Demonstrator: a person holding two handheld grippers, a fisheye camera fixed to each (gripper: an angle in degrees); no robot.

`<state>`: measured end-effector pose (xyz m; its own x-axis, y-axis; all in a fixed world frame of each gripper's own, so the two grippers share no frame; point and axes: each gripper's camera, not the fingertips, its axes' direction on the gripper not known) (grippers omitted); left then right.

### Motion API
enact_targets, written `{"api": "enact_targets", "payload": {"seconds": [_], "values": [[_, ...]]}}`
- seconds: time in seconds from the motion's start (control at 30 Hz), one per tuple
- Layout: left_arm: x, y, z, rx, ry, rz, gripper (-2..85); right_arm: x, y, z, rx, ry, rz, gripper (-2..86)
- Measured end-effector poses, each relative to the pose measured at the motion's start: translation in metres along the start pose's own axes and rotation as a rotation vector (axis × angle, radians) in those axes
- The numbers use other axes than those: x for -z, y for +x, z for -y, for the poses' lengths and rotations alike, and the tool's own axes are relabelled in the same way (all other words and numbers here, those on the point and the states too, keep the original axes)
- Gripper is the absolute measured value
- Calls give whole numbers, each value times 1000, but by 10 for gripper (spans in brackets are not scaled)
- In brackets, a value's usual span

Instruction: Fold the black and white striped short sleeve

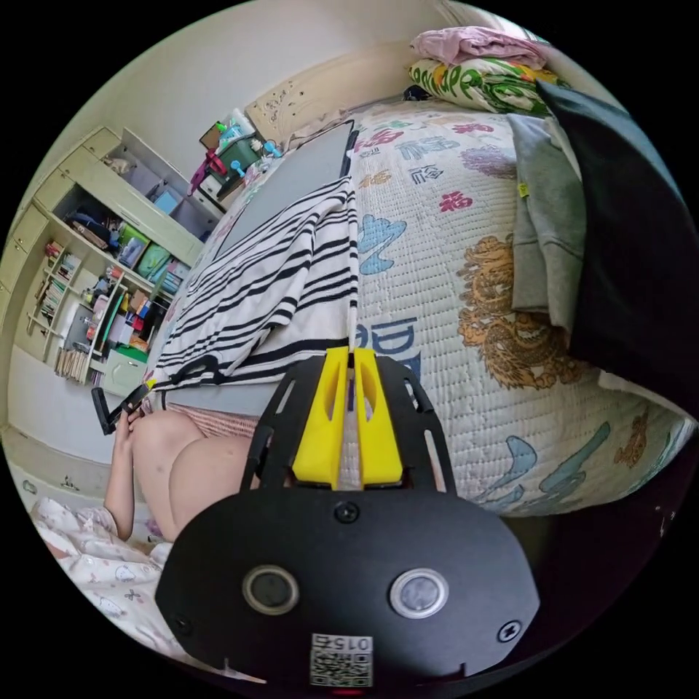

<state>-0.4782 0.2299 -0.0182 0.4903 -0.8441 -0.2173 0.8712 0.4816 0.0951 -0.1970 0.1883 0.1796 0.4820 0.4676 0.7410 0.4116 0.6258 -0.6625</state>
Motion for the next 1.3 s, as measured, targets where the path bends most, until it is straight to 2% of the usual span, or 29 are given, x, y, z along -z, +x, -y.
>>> {"api": "enact_targets", "payload": {"seconds": [0.17, 0.4, 0.57, 0.67, 0.77, 0.83, 1.0, 1.17, 1.3], "values": [[31, 16, -6, -43, 19, 50, 1, 34, 11, -27, 11, 42, 11, 6], [39, 41, -22, -100, -47, 161, 28, 22, 17, -75, 58, -2, -81, 29], [81, 71, -21, -279, 30, 194, 61, 55, 0, -105, 323, 167, -61, 69], [91, 108, -14, -510, 17, 121, 76, 63, -25, -116, 552, 213, -26, 82], [77, 145, -7, -729, -45, 48, 100, 47, -55, -116, 770, 142, 39, 95], [60, 167, -1, -848, -105, -23, 107, 21, -75, -112, 910, 22, 86, 99], [36, 192, 18, -948, -254, -113, 109, -32, -93, -105, 1044, -169, 57, 100], [28, 212, 27, -1052, -399, -116, 91, -68, -103, -106, 1141, -309, -17, 88], [35, 225, 45, -1061, -459, -137, 32, -87, -111, -99, 1176, -361, -55, 25]]}}
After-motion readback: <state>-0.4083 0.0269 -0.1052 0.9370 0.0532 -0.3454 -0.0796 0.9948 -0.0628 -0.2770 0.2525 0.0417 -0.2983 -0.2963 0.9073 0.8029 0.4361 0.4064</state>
